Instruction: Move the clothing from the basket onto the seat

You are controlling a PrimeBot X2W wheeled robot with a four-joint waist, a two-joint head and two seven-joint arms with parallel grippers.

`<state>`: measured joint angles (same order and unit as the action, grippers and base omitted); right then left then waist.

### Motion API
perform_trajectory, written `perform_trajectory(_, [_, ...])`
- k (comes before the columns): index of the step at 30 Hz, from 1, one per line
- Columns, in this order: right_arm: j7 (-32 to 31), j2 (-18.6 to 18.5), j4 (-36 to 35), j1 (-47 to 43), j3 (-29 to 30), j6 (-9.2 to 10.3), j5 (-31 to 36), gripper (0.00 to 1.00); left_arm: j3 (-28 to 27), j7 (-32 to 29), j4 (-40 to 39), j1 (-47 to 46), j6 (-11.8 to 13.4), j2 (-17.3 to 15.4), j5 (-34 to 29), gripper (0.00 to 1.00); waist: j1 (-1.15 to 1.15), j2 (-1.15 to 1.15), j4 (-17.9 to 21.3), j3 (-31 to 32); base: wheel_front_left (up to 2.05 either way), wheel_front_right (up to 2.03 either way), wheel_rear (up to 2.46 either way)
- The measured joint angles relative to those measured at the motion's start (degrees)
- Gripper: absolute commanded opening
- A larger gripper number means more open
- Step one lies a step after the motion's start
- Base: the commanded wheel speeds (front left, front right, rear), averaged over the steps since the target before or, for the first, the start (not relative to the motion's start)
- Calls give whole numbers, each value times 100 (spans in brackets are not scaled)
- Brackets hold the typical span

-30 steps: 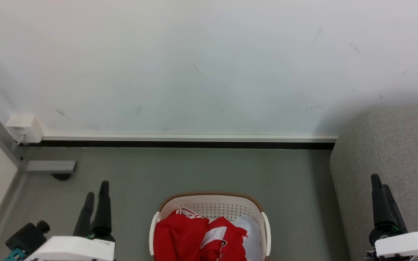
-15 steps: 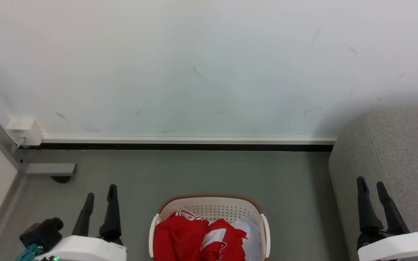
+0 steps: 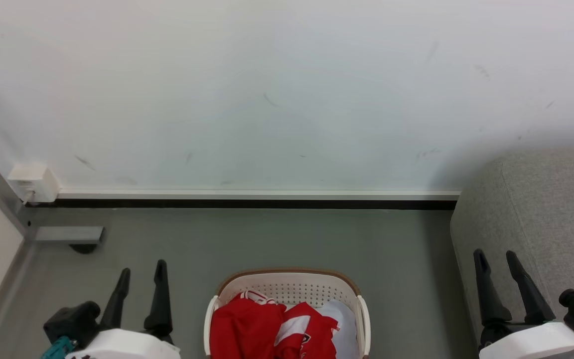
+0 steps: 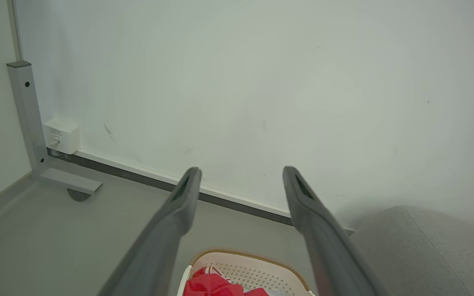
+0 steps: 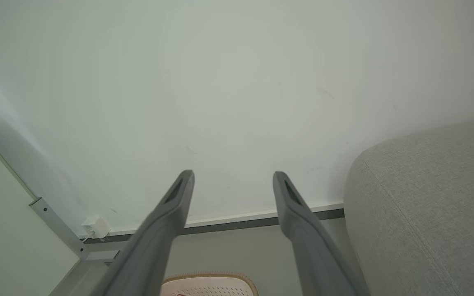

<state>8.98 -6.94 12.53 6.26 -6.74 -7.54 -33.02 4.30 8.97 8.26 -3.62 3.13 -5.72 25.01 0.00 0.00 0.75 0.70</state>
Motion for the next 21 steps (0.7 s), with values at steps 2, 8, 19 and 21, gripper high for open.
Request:
perform_trajectory(2, [24,-4,12,34,-24,0,140,100,25,24,7,0,32,-16,-81,100,0,0,1,0,0,0,0])
perform_trajectory(8, [116,-13,30,64,-78,0,432,100,114,116,7,-1,105,-51,-407,100,0,0,10,4,0,0,0])
perform_trajectory(19, [255,7,-2,77,-52,0,933,100,198,266,-53,-1,197,-67,-956,100,0,0,33,14,0,0,0])
perform_trajectory(21, [279,9,-21,77,-51,0,1003,100,205,279,-73,1,198,-66,-1027,100,0,0,39,19,0,0,0])
